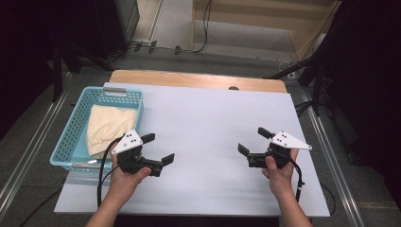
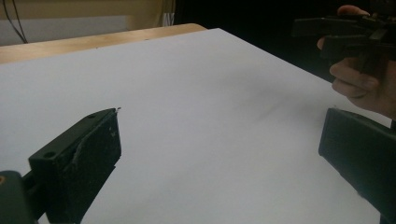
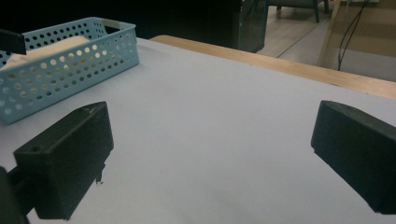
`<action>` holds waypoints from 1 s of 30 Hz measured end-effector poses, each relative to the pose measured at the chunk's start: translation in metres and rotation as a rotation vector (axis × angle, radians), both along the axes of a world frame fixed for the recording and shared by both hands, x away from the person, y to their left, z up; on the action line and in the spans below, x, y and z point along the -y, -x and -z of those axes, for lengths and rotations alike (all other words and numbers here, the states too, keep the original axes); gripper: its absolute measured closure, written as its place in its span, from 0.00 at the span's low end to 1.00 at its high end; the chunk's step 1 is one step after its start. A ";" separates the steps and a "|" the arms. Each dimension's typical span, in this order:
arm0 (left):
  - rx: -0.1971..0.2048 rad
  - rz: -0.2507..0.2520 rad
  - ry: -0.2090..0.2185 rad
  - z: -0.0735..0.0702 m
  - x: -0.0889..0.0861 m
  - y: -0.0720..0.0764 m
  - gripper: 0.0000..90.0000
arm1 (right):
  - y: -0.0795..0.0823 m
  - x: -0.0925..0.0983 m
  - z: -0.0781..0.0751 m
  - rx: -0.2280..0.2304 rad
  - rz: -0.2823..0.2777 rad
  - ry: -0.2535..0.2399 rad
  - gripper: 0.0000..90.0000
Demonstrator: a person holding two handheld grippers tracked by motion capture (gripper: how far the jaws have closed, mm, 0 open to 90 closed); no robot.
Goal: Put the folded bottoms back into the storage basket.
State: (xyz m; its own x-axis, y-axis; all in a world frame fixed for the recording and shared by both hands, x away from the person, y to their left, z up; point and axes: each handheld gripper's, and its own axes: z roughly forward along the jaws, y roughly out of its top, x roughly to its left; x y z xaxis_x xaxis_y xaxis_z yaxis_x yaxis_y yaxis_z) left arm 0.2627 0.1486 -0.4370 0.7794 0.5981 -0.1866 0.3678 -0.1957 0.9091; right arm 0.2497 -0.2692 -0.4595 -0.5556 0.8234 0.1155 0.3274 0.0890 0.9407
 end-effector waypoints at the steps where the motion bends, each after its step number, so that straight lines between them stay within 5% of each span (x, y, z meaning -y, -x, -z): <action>1: 0.002 0.001 0.000 0.001 0.000 0.002 0.00 | 0.003 0.002 0.002 -0.004 0.006 0.004 0.00; 24: 0.021 0.043 0.008 0.021 -0.006 0.037 0.00 | 0.052 0.047 0.028 -0.027 0.049 0.034 0.00; 30: 0.038 0.020 0.003 0.022 -0.011 0.044 0.00 | 0.062 0.057 0.031 -0.038 0.066 0.026 0.00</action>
State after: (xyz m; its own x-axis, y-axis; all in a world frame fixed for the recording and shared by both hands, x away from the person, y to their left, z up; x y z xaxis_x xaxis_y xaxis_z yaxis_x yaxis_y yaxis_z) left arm 0.2184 0.1595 -0.4587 0.7978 0.5818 -0.1585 0.3290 -0.1997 0.9230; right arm 0.1878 -0.3263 -0.4902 -0.4953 0.8613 0.1134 0.3687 0.0902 0.9252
